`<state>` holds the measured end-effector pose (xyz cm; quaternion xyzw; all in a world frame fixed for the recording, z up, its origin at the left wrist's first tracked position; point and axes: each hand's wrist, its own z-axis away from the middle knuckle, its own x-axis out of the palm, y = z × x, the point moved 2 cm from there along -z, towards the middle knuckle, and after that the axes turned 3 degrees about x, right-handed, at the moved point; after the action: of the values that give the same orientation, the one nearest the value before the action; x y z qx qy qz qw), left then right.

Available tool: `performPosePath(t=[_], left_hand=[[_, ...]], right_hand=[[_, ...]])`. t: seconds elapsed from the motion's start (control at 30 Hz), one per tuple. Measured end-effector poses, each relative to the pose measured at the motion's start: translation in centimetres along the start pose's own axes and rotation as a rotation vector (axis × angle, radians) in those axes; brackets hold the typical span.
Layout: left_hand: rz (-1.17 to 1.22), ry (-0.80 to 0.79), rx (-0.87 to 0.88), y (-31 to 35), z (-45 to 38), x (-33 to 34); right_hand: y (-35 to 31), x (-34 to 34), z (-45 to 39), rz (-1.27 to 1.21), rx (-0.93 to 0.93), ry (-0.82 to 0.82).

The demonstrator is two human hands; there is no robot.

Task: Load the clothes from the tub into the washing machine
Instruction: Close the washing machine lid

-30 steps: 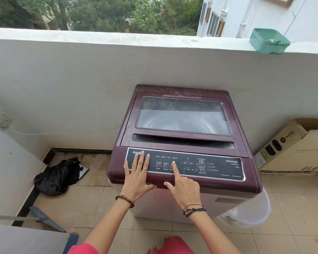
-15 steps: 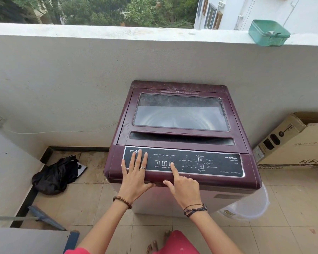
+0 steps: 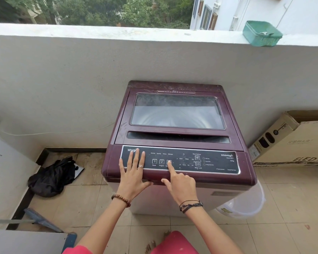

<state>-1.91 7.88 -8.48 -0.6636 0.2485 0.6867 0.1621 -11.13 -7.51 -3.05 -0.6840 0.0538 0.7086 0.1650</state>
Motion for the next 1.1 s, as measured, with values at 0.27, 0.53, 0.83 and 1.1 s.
performPosePath(t=[0.27,0.53,0.83,1.1], left_hand=[[0.01,0.014,-0.007,0.3,0.2,-0.3],[-0.004,0.035,0.018,0.2,0.3,0.1],[-0.036,0.03,0.022,0.4,0.2,0.2],[-0.05,0.016,-0.004,0.4,0.5,-0.2]], right_hand=[[0.3,-0.3,0.6,0.022,0.014,-0.062],[0.6,-0.6,0.2,0.016,0.007,-0.061],[0.6,-0.6,0.1,0.042,-0.021,-0.06],[1.7,0.4,1.8,0.047,-0.038,-0.097]])
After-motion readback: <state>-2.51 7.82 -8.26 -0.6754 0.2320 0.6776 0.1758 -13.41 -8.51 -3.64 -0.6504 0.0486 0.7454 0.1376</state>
